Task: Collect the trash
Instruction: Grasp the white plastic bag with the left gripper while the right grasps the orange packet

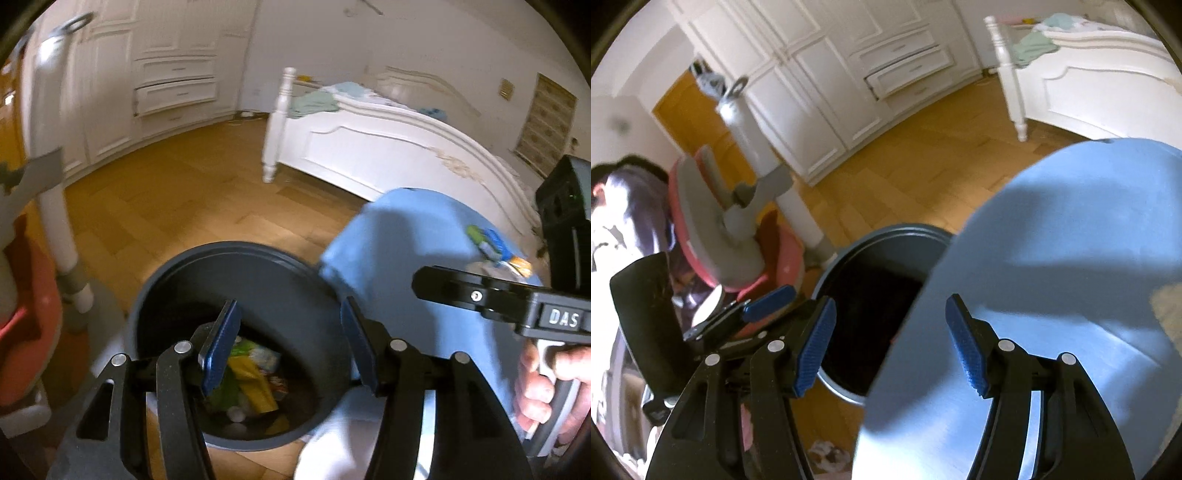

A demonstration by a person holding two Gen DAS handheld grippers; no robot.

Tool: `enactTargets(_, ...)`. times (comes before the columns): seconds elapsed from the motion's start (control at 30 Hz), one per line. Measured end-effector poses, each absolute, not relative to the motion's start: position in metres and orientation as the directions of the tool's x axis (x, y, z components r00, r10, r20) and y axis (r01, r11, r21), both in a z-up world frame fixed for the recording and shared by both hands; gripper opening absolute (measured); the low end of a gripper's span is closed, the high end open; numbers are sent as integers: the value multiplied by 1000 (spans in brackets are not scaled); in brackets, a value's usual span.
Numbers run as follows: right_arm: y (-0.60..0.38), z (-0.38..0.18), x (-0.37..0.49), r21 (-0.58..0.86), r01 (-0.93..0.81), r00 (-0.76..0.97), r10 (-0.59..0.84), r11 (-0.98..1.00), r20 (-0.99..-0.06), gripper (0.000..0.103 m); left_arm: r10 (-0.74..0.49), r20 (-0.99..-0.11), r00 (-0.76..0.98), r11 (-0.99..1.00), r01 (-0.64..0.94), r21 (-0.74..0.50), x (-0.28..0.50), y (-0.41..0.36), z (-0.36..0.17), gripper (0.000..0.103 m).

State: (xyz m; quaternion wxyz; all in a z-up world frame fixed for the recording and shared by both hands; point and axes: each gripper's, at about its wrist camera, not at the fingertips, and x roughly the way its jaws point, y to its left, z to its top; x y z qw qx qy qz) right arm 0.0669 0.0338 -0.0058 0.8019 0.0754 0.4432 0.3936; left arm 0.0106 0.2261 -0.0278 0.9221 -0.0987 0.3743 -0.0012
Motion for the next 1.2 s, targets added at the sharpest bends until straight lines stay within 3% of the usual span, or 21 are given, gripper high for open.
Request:
enactTargets(0.07,11,-3,66,470,-546,327,693,693,-642,62,-113,-687,718,983,-23,-185,15,210,-22,57)
enactTargets(0.2,-38,-1,65,454,-508,391,666,732,-636,62,-196,-677,710,976,78,-201,24,173,-13,72)
enactTargets(0.6,-242,-6,86,371,-244,626,438,896,-646,75,-405,-713,572,914,268,-304,64,47,-13,72)
enactTargets(0.77,-293,-9,113,202,-203,678,287,958,-677,83,-411,-741,532,909,307,-284,81,-7,-21,72)
enactTargets(1.1,-303,-45,163,60,-316,623,255,947,-739,88,-413,-790,453,911,209,-356,124,-43,-45,72)
enactTargets(1.2,-298,-50,170,72,-342,595,275,937,-755,88,-383,-801,460,924,202,-326,131,-57,-47,84)
